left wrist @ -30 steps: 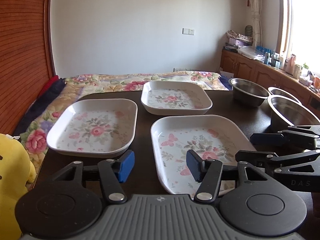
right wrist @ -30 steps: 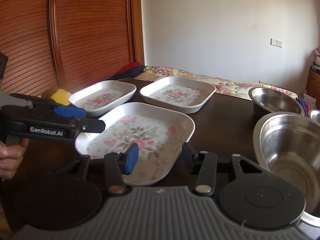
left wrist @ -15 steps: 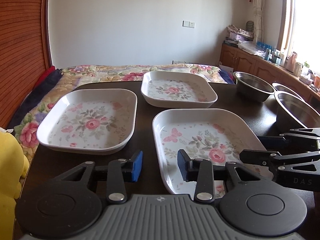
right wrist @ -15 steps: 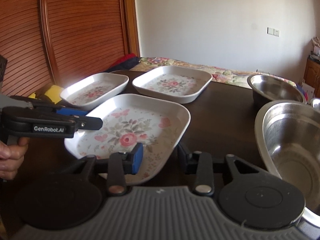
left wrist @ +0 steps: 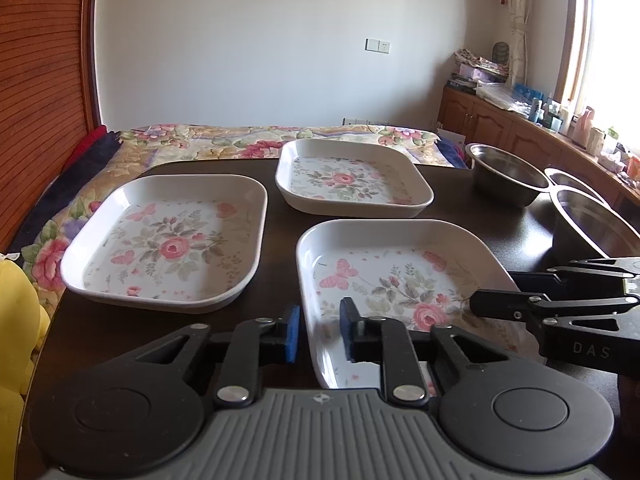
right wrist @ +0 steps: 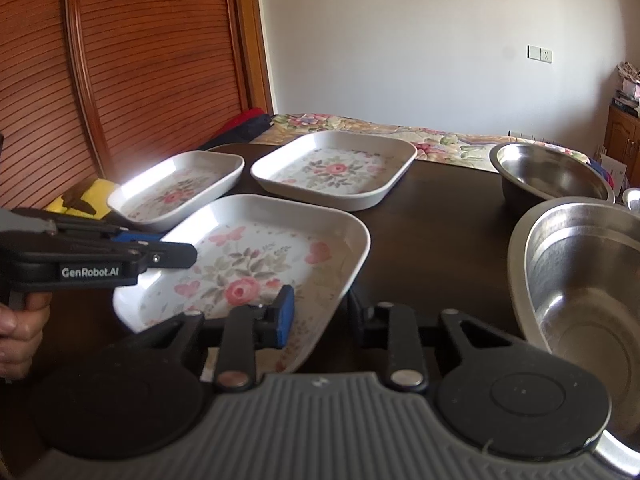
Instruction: Organize plates and bowls
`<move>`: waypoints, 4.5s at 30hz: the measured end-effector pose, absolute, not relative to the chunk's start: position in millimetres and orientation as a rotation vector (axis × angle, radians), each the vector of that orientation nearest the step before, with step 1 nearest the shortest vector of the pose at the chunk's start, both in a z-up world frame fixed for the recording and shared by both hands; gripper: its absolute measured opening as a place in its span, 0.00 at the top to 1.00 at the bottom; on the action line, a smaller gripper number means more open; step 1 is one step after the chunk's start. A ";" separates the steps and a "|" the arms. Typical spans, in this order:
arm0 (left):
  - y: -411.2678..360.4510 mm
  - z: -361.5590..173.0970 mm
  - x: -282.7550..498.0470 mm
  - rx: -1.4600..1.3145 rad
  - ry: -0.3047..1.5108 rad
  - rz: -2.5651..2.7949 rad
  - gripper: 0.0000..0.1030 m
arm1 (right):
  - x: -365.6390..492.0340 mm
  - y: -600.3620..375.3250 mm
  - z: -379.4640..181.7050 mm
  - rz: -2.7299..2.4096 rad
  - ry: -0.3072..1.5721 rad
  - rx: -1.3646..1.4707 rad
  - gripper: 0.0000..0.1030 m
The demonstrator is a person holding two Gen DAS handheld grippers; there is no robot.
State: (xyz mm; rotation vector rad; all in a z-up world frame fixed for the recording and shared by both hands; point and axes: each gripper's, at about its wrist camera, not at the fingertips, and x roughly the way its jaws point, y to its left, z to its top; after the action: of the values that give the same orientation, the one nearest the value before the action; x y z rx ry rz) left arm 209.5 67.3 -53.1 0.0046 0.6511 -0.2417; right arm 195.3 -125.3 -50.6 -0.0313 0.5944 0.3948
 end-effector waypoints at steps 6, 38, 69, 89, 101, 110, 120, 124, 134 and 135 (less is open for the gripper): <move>66.6 -51.7 203.7 -0.006 0.660 -0.227 0.82 | 194.6 -126.4 -49.9 0.393 0.604 -0.011 0.72; 66.9 -19.1 106.7 -0.027 0.566 -0.174 0.93 | 125.0 -138.3 -24.0 0.423 0.500 0.053 0.89; 69.6 -49.8 95.9 -0.008 0.667 -0.169 0.91 | 94.8 -134.6 -53.7 0.453 0.596 0.027 0.84; 78.1 -41.0 101.8 -0.033 0.639 -0.167 0.90 | 100.4 -148.1 -35.8 0.413 0.531 0.025 0.82; 98.9 -23.6 129.5 -0.041 0.588 -0.133 0.89 | 132.0 -135.9 -6.9 0.469 0.468 -0.040 0.82; 120.6 -21.9 156.0 -0.030 0.577 -0.117 0.89 | 163.5 -101.1 -0.7 0.522 0.472 -0.083 0.82; 147.9 -19.1 190.8 -0.020 0.566 -0.106 0.89 | 198.6 -68.2 2.0 0.559 0.516 -0.087 0.82; 158.8 -15.6 203.4 -0.011 0.553 -0.096 0.83 | 211.2 -55.3 1.0 0.567 0.527 -0.103 0.82; 182.0 -17.0 236.6 0.000 0.565 -0.083 0.73 | 242.9 -26.0 -2.9 0.579 0.580 -0.111 0.78; 184.2 -17.7 239.5 0.002 0.566 -0.081 0.73 | 245.7 -23.9 -3.4 0.579 0.586 -0.111 0.77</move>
State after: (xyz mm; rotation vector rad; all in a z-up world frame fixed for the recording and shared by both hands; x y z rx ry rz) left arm 239.5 184.2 -17.7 0.0021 0.5658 -0.0807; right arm 245.7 -23.9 -3.4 -0.1114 0.5860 0.5789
